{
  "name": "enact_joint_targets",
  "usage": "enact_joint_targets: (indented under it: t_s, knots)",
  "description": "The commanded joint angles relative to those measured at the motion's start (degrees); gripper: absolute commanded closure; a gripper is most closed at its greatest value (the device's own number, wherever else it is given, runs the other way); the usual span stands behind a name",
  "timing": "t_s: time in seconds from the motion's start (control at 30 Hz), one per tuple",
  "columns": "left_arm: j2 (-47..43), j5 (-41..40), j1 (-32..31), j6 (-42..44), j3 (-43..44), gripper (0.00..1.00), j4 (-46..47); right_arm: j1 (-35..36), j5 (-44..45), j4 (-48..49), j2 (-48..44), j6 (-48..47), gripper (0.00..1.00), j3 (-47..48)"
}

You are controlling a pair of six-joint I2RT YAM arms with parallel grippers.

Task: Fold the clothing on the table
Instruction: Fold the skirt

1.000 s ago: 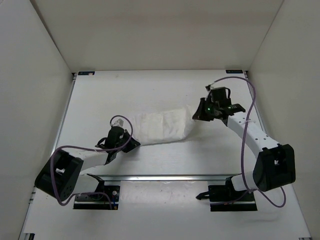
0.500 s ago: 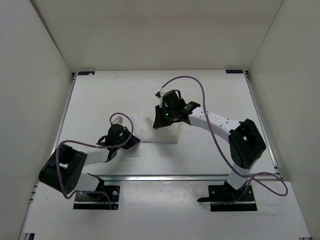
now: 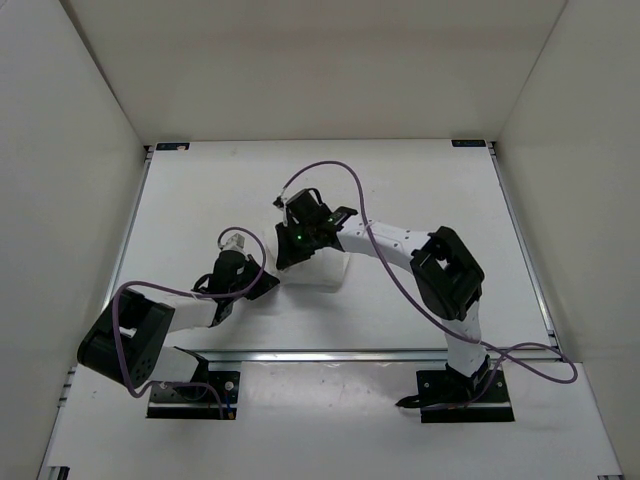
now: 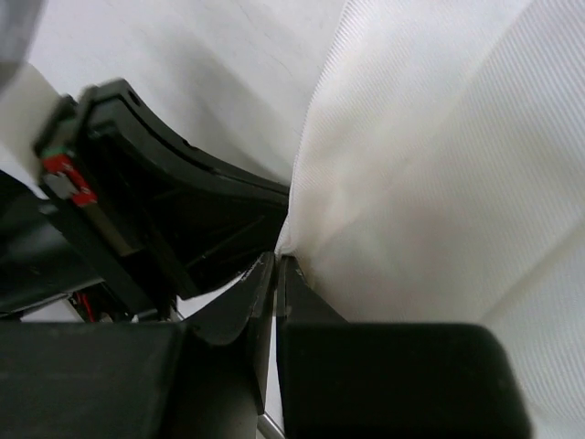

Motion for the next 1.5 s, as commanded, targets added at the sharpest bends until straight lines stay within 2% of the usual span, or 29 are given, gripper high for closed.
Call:
enact_joint_targets:
  t_s: [0.0,0.1,0.2,0.27,0.37,0.4,0.5,0.57,0.63,0.67,0.7,0.87,0.93,1.03,1.1,1.2,1.23,1.33,1.4,1.47]
  knots:
    - [-1.46,1.99,0.73,0.65,-0.87,1.00,1.95,-0.67,-2.13,-0.05,1.55,0.00,1.00,4.57]
    - [-1.82,1.83,0.91,1.27,-1.04,1.00,1.25,-1.46,-5.21,0.20,2.53,0.00,1.00,4.58]
    - [-3.04,4.02,2.14,0.12,-2.19,0.94,3.45,-1.03,-5.56,-0.05,1.13,-1.66,0.80,5.28]
    - [-4.62,3.93,2.58,-0.14,-2.18,0.83,2.40,-0.68,-5.12,0.38,-1.94,-3.51,0.61,5.55]
    - [-8.04,3.67,3.20,-0.41,-2.80,0.69,0.47,-1.46,-4.15,1.95,-7.55,-3.87,0.49,2.66]
    - [-9.88,4.10,3.55,-1.10,-3.06,0.64,-0.58,-2.43,-4.68,3.27,-10.28,-3.52,0.47,0.82]
    - [-14.90,3.84,4.96,-2.51,-4.03,0.57,-4.53,-6.81,-7.13,9.14,-17.48,-0.89,0.44,-7.60]
    - [-19.98,3.84,5.92,-2.52,-4.21,0.54,-8.22,-10.67,-9.95,14.84,-21.53,1.56,0.45,-14.62]
    - [-24.46,3.76,6.54,-2.78,-4.03,0.52,-12.18,-14.90,-15.38,20.40,-24.36,5.43,0.58,-21.15]
    - [-27.71,3.76,7.50,-2.87,-4.12,0.51,-14.72,-17.18,-18.71,24.77,-24.63,6.58,0.81,-24.74]
    - [-29.39,4.10,7.68,-3.04,-4.38,0.50,-16.92,-18.68,-19.88,28.55,-23.67,7.90,1.00,-27.21]
    - [-42.31,4.10,9.70,-3.22,-4.21,0.49,-25.97,-17.91,-30.42,40.09,-13.93,11.41,1.00,-27.15]
    - [-45.22,4.46,10.59,-3.48,-4.21,0.49,-28.44,-16.15,-32.62,49.29,-9.02,15.80,1.00,-26.71]
    - [-48.39,4.73,10.50,-4.27,-4.21,0.48,-30.38,-14.13,-32.37,52.76,-0.05,21.25,1.00,-24.52]
    - [-49.62,4.99,10.24,-3.93,-3.68,0.48,-31.44,-13.60,-29.13,49.53,3.75,22.85,1.00,-23.02]
    - [-50.33,5.51,10.06,-3.49,-2.45,0.46,-33.02,-12.90,-19.04,35.07,7.54,19.62,1.00,-17.68]
    - [-50.50,6.04,9.97,-3.40,-2.10,0.46,-33.98,-12.98,-18.14,30.75,7.63,16.64,1.00,-15.31]
    - [-49.81,8.24,10.67,0.46,-0.61,0.45,-33.64,-13.42,-20.40,26.75,3.68,12.67,1.00,-12.74]
    - [-48.31,10.43,11.20,2.83,1.76,0.42,-35.31,-13.68,-21.73,25.87,-4.02,11.35,1.00,-13.43]
    - [-45.08,12.70,11.99,6.00,6.14,0.31,-38.20,-14.04,-21.47,23.25,-10.87,9.42,0.98,-14.40]
